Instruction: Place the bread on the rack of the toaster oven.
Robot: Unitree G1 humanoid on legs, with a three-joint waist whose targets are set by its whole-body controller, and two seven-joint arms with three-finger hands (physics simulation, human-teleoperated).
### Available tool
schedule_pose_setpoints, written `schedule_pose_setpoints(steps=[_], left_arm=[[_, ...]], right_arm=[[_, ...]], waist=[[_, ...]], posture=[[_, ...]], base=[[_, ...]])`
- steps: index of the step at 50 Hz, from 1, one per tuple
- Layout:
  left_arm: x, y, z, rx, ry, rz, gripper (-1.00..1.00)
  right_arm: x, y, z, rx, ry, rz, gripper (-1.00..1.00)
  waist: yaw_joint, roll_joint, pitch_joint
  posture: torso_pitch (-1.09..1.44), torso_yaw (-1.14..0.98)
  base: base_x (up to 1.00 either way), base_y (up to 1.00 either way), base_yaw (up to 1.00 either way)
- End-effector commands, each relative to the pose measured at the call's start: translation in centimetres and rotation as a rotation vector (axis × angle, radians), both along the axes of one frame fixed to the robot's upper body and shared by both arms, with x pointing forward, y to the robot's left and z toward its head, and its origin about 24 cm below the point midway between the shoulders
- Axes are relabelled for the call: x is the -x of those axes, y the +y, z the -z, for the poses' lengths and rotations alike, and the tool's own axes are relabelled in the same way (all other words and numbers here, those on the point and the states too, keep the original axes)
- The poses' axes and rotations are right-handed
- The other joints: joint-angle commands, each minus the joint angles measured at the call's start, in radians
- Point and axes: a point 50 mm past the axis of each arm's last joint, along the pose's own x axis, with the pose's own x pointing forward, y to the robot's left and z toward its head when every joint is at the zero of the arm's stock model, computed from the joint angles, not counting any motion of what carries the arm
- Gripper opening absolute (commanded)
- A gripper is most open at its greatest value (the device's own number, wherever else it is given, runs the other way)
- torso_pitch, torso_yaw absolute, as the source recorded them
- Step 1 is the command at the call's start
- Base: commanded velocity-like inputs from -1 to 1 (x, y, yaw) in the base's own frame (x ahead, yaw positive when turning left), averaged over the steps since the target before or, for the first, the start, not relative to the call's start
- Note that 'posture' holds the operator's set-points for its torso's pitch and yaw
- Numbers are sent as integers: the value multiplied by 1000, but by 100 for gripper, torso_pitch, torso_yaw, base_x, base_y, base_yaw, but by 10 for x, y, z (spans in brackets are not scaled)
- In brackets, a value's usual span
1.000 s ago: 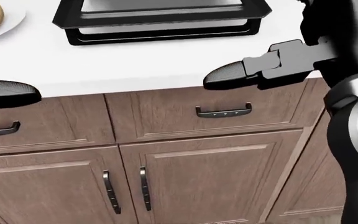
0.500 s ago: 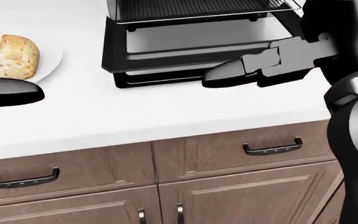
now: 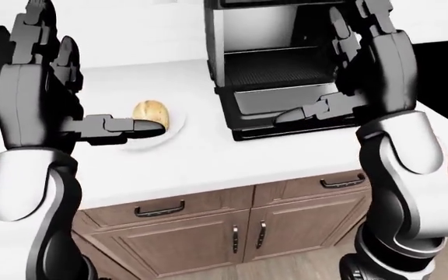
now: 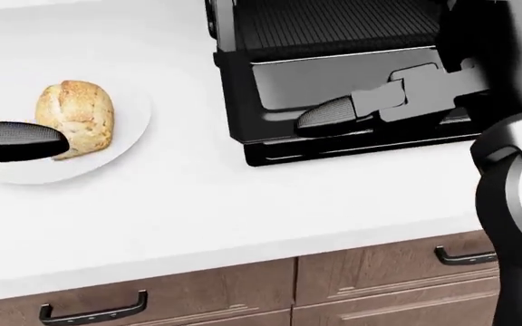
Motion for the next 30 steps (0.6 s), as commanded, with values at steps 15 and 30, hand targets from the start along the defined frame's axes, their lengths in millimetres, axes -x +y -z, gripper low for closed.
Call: schedule_pose_setpoints(steps=[15,30], left_arm=[[1,-2,-8,-10,-57,2,100],[1,-1,-7,-11,-58,1,100]], right_arm=[[4,1,-11,7,-62,-4,100],[5,0,-12,-12,-78,-6,100]], waist=[[-9,7,-14],[0,-3,-14]], posture=[[0,0],[0,0]], base=[[21,5,0],[2,1,0]])
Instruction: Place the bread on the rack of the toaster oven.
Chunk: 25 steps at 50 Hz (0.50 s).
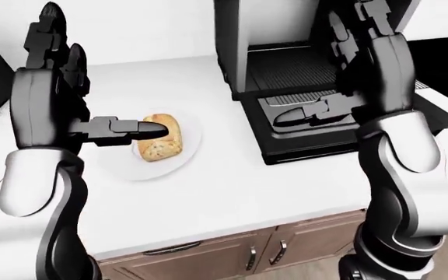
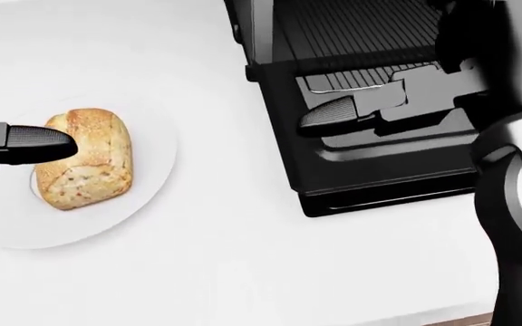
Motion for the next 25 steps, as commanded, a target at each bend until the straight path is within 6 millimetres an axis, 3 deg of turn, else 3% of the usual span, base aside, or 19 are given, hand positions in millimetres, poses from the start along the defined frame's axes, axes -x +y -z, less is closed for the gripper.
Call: schedule_pose_setpoints(steps=[1,9,12,25], left_arm=[[7,0,-13,-18,-89,-6,100],[7,0,-14,-16,-90,-7,100],[9,-3,-18,53,-81,34,100],[11,-11,-20,20,-66,106,100]], right_arm=[[8,1,-14,-3,-93,-2,100],[10,1,-13,-6,-96,-1,100],[11,-1,-13,-11,-100,5,100],[12,-1,-14,-6,-105,8,100]], waist=[[2,3,-34],[-2,14,-44],[-2,13,-43],[-3,13,-33]], posture=[[0,0],[0,0],[0,0],[0,0]], base=[[0,0,0],[0,0,0],[0,0,0],[0,0,0]])
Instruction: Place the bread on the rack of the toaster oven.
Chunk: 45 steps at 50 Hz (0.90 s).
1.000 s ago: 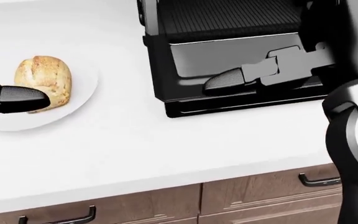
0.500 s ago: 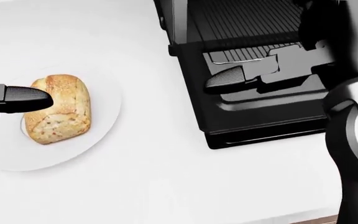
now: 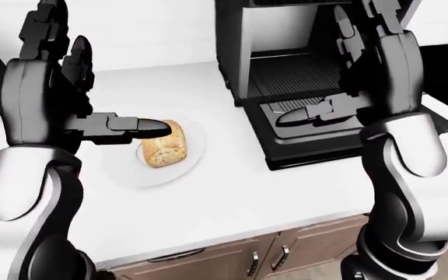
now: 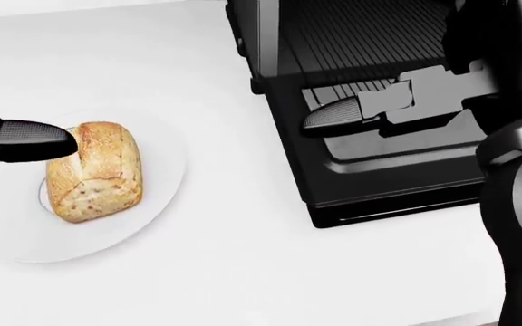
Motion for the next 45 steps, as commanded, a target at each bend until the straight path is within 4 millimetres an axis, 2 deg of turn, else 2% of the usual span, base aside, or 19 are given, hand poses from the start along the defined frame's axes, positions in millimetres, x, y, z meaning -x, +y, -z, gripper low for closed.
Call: schedule_pose_setpoints(steps=[1,5,13,16,22,28,34,45], left_arm=[[3,-6,-9,-29,-53,34,100],[-5,-18,-3,-81,-8,93,100],[-19,-30,13,-179,42,122,100],[-25,-30,12,-220,52,109,100],[-41,-34,-7,-321,78,92,100],[-56,-30,-12,-373,103,67,100],[-69,-22,-6,-407,163,36,100],[-71,-15,4,-446,219,25,100]], right_arm=[[6,0,-12,-1,-74,4,100],[6,-3,-11,-4,-75,11,100],[8,-6,-8,-6,-74,20,100],[9,-7,-7,-9,-73,23,100],[12,-9,-4,-13,-71,27,100],[17,-14,1,-27,-73,43,100],[17,-16,4,-31,-73,52,100],[17,-16,7,-38,-72,54,100]], waist=[[-1,4,-20],[2,3,-20],[7,-2,-21],[9,-5,-24],[11,-11,-24],[14,-14,-27],[11,-15,-31],[10,-19,-38]], posture=[[0,0],[0,0],[0,0],[0,0],[0,0],[0,0],[0,0],[0,0]], base=[[0,0,0],[0,0,0],[0,0,0],[0,0,0],[0,0,0],[0,0,0],[0,0,0],[0,0,0]])
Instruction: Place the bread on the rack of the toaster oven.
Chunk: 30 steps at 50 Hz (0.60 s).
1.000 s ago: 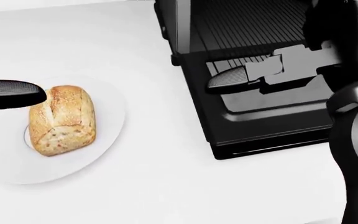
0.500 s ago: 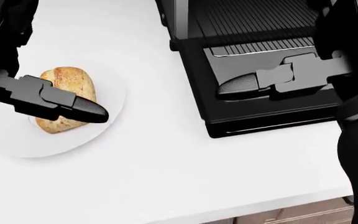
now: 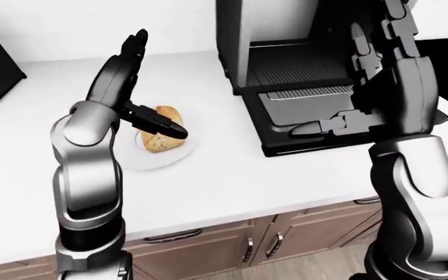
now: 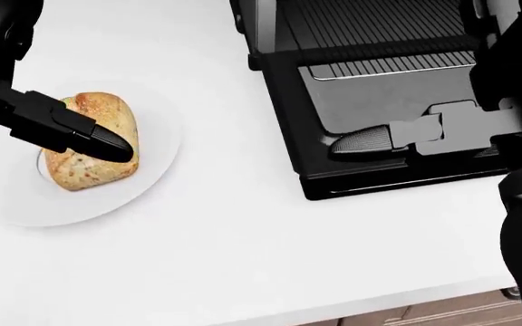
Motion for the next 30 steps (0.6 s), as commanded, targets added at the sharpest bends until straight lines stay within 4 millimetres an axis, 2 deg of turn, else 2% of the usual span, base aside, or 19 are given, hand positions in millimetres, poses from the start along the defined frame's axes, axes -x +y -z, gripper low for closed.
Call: schedule_pose_setpoints(steps=[1,11,30], left_arm=[[5,0,-15,-20,-77,-1,100],[6,0,0,-37,-21,17,100],[4,1,15,-55,37,20,100]], right_arm=[[6,1,-11,4,-77,2,100],[3,1,-8,4,-72,2,100],[4,0,-5,-1,-66,3,100]], waist=[[0,1,-25],[0,1,-28],[-1,2,-28]], posture=[[0,0],[0,0],[0,0]], base=[[0,0,0],[0,0,0],[0,0,0]])
